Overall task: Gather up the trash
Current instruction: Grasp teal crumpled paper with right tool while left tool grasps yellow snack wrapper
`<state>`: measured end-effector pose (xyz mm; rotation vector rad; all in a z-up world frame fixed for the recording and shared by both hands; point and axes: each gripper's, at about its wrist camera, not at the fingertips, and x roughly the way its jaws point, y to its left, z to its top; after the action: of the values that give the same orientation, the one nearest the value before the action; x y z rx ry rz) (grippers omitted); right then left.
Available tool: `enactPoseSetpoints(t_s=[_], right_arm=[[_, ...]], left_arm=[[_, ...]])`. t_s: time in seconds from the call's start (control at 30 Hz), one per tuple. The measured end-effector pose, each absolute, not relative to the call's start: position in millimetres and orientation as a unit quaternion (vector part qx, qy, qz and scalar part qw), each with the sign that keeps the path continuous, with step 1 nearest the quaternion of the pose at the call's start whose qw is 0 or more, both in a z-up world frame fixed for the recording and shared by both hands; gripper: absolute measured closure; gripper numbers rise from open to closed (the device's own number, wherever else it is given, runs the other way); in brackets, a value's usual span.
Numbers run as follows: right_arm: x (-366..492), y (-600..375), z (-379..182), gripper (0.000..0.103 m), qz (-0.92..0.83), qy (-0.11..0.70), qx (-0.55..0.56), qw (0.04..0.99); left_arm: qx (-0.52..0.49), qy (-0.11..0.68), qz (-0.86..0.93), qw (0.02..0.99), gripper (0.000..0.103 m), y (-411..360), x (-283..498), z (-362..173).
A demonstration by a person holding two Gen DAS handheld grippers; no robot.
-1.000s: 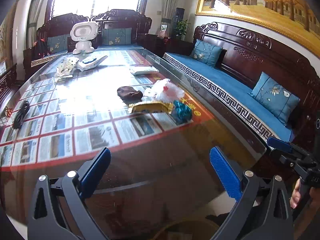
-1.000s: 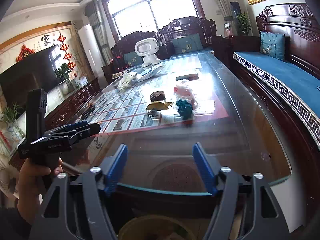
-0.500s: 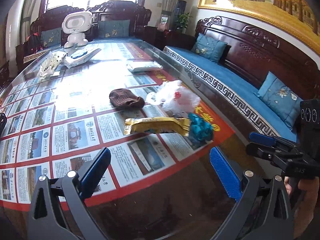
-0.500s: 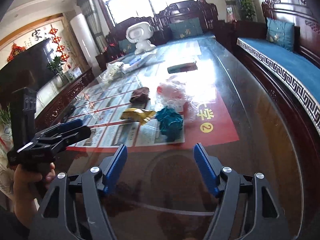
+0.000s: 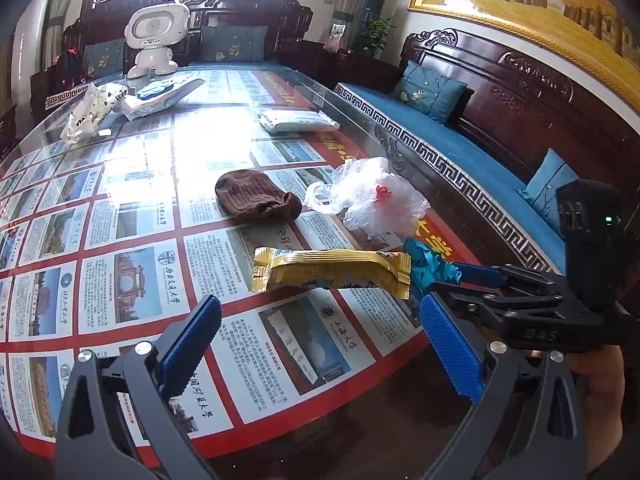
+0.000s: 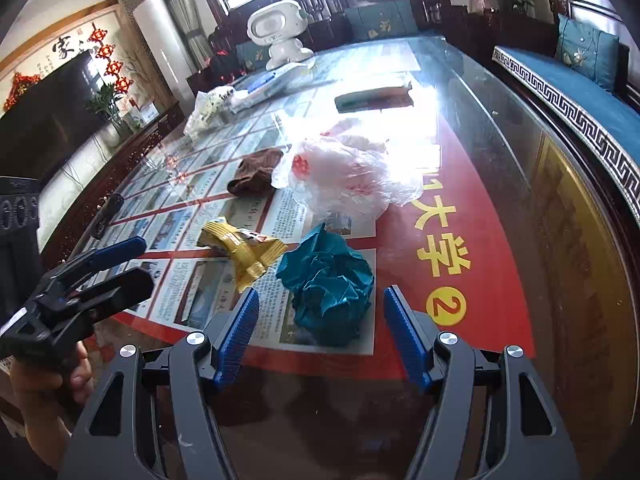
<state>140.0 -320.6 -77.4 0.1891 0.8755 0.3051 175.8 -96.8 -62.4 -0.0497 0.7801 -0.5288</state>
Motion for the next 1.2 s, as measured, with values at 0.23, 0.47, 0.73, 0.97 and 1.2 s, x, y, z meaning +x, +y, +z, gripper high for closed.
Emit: enactPoseSetpoints(t_s=[0.23, 0.47, 0.73, 0.97, 1.2], right_arm=[[141, -332, -78, 0.064, 0.145, 0.420, 0.107, 0.890], [119, -361, -68, 0.064, 0.137, 0.396, 0.132, 0.898], [106, -380, -55, 0.064, 0.137, 0.377, 0.139, 0.905], [109, -385, -59, 0.064, 0.142, 0.377, 0.157, 0.902], [109, -384, -59, 0.064, 0.149, 0.375, 0.164, 0.900]], left_arm=[[-0.027, 0.380, -0.251, 0.890, 0.004, -97, 182, -64], [-0.037, 0.392, -0.257, 0.882, 0.004, -110, 190, -68], [-0.052, 0.414, -0.217, 0.883, 0.004, -132, 220, -79], [-0.055, 0.432, -0.164, 0.885, 0.004, -140, 242, -82], [-0.015, 0.441, -0.162, 0.882, 0.019, -142, 231, -90]])
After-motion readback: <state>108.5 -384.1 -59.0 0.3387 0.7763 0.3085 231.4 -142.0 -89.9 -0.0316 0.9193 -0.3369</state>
